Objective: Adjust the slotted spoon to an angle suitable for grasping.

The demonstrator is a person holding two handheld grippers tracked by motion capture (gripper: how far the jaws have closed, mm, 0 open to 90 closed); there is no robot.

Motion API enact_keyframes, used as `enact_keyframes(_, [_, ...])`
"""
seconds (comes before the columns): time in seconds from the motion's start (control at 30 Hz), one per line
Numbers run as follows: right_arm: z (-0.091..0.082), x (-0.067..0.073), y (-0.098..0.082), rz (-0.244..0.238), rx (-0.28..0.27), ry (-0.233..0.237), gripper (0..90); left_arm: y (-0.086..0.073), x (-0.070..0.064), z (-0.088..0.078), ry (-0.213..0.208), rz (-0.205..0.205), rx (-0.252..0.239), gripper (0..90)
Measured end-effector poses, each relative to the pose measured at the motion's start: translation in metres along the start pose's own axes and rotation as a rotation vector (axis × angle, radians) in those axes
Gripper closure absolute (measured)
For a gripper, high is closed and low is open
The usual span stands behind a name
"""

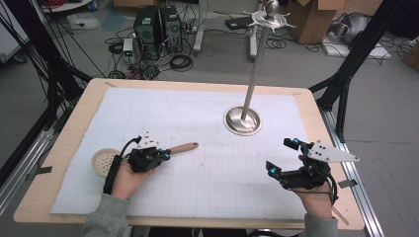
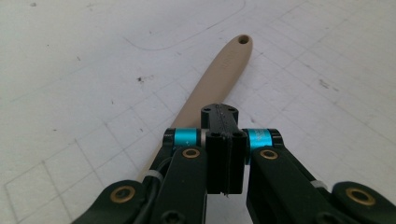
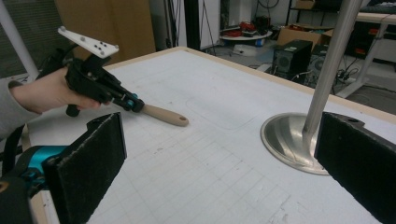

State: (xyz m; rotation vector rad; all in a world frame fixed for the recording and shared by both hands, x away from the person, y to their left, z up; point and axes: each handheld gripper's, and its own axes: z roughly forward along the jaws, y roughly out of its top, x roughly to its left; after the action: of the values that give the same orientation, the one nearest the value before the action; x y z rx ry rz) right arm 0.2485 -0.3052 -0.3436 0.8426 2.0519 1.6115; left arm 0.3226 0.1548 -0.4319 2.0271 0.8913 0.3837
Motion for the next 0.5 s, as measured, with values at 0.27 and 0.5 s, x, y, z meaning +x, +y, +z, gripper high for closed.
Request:
enact_keyframes(0.27, [0.0, -0.001, 0.0, -0.002, -0.002, 0.0, 1.0, 0.009, 0.012, -0.039, -0.06, 0.059, -0.063, 79.2])
enact_keyframes(0.5, [0.001, -0.001, -0.001, 0.0, 0.008, 0.002, 1.0, 0.008, 0.027, -0.062, -0.109, 0.079, -0.097, 64.1])
